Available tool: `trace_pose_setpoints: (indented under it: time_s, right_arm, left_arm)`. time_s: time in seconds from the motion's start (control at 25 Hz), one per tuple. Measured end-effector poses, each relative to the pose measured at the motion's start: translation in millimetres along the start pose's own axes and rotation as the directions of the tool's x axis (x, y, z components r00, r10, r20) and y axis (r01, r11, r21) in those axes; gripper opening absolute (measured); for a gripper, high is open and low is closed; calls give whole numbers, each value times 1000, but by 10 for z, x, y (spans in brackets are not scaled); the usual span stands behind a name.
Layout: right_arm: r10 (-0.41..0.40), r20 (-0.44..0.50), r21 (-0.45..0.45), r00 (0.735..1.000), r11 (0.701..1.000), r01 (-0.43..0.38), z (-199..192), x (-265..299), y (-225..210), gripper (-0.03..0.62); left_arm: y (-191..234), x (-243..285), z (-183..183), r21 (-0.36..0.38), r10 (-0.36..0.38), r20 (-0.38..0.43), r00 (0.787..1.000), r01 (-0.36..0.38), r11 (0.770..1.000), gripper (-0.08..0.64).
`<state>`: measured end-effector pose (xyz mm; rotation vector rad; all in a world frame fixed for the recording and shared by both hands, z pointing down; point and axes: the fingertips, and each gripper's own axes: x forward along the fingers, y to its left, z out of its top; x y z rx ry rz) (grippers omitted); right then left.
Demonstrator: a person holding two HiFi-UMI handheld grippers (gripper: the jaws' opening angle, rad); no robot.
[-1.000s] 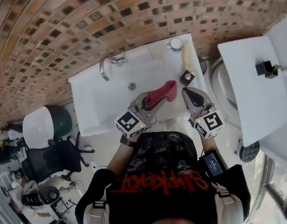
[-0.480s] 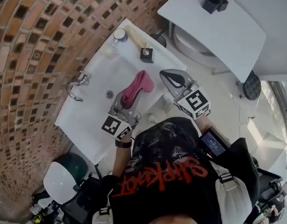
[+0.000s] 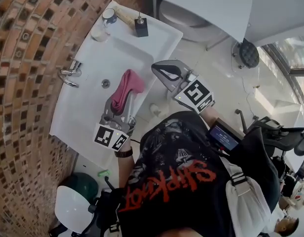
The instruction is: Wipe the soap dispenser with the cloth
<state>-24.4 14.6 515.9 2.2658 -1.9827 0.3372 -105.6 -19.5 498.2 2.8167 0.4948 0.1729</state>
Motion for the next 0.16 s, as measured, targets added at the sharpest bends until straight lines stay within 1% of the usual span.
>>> trace_pose_setpoints:
  time_s: [0.16]
  right_arm:
    - [-12,3,-5,1000,1000,12,52,-181,397,0]
  left_arm:
    - [-171,-416,52,1,15,24,1000,-15,1000,51]
